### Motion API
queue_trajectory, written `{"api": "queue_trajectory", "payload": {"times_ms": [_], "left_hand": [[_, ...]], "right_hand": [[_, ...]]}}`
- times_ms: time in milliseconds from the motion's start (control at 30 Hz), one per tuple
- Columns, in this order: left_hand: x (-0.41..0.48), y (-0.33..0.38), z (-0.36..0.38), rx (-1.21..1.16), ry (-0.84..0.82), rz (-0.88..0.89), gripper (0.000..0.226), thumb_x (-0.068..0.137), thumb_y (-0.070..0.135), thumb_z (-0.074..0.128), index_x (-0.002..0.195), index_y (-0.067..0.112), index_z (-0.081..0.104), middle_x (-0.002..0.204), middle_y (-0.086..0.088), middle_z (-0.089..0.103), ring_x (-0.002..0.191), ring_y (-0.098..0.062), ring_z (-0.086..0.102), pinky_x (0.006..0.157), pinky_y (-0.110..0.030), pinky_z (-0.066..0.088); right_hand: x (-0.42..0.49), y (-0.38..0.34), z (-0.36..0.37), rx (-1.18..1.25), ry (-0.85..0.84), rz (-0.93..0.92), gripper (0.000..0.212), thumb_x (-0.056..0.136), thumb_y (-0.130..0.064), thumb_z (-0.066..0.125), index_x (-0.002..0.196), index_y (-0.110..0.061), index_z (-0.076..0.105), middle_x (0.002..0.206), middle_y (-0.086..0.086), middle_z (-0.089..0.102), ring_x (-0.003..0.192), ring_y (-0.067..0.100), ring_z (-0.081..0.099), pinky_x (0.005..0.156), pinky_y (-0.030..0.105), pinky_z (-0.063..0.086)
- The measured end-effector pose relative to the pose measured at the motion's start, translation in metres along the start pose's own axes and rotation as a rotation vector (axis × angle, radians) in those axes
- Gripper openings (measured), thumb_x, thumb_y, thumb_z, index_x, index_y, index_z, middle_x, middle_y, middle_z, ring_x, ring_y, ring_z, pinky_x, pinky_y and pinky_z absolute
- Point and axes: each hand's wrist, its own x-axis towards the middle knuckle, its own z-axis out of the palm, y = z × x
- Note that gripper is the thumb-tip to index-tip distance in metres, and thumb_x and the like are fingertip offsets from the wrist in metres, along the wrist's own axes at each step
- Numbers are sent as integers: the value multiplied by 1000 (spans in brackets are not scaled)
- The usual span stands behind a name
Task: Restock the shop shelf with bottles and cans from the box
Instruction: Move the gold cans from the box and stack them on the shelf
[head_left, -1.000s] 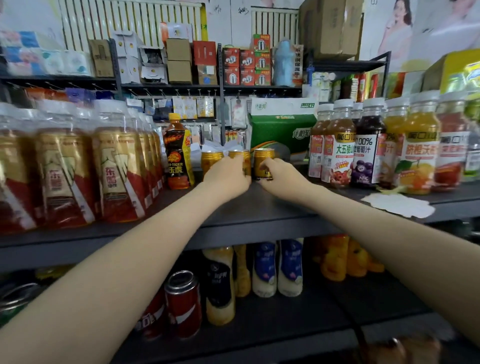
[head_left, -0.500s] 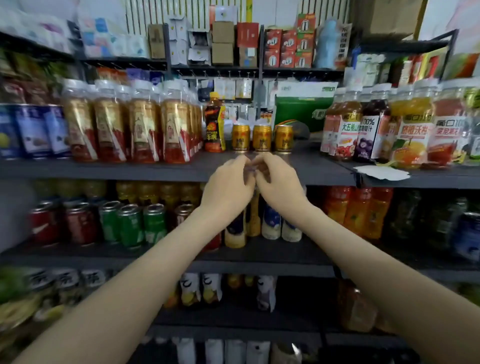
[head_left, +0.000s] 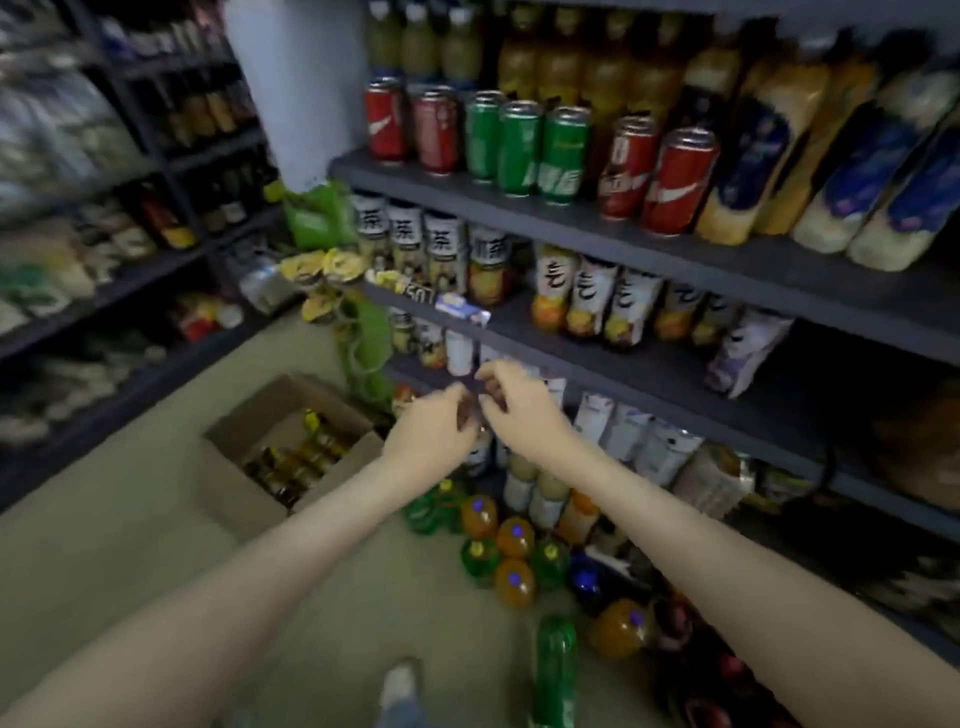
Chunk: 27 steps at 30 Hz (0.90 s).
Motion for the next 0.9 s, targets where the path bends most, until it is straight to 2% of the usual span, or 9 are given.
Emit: {"api": "queue_trajectory", "payload": {"times_ms": [100, 200, 333, 433, 533, 667, 900], "left_hand": [[-11, -58, -3, 32, 7, -129, 21, 92, 26, 52, 108, 13, 56, 104, -13, 66, 99, -34, 61, 71, -34, 43], [-16, -122, -17, 65, 17, -252, 22, 93, 28, 51, 107, 13, 56, 108, -12, 65, 102, -33, 61, 78, -37, 49], [-15, -217, -43, 101, -19, -390, 35, 92, 27, 47, 125, 14, 51, 120, -10, 62, 109, -31, 60, 84, -38, 50], [-10, -289, -64, 122, -76, -462, 36, 93, 27, 46, 126, 14, 47, 119, -12, 61, 108, -33, 59, 82, -38, 50], [-4, -347, -83, 117, -87, -536, 33, 97, 28, 43, 125, 13, 47, 118, -13, 60, 106, -34, 59, 82, -40, 51], [15, -404, -95, 97, -149, -613, 42, 98, 32, 42, 135, 13, 41, 123, -13, 57, 111, -32, 56, 83, -37, 49], [78, -488, -79, -46, -189, -797, 40, 97, 27, 42, 135, 15, 38, 124, -16, 55, 112, -35, 55, 79, -32, 44]], "right_hand": [[22, -16, 55, -42, -104, -66, 26, 94, -11, 49, 119, -11, 53, 115, 9, 54, 110, 27, 52, 90, 39, 45], [51, -40, 110, -105, -193, -122, 28, 94, -14, 48, 122, -12, 52, 119, 8, 53, 112, 25, 50, 89, 35, 42], [100, -76, 186, -138, -314, -153, 31, 97, -20, 47, 128, -16, 47, 123, 3, 50, 114, 22, 48, 85, 32, 40], [140, -100, 242, -167, -416, -119, 36, 98, -22, 46, 134, -17, 42, 128, 3, 46, 114, 22, 50, 89, 36, 46], [175, -115, 286, -184, -487, -69, 43, 98, -21, 48, 139, -17, 37, 134, 4, 44, 120, 24, 48, 94, 36, 44], [212, -121, 324, -177, -536, 2, 48, 98, -19, 48, 144, -17, 32, 141, 5, 41, 125, 23, 45, 98, 35, 42], [300, -82, 392, -228, -634, 99, 59, 94, -14, 54, 147, -16, 28, 142, 9, 43, 128, 24, 44, 101, 33, 42]]}}
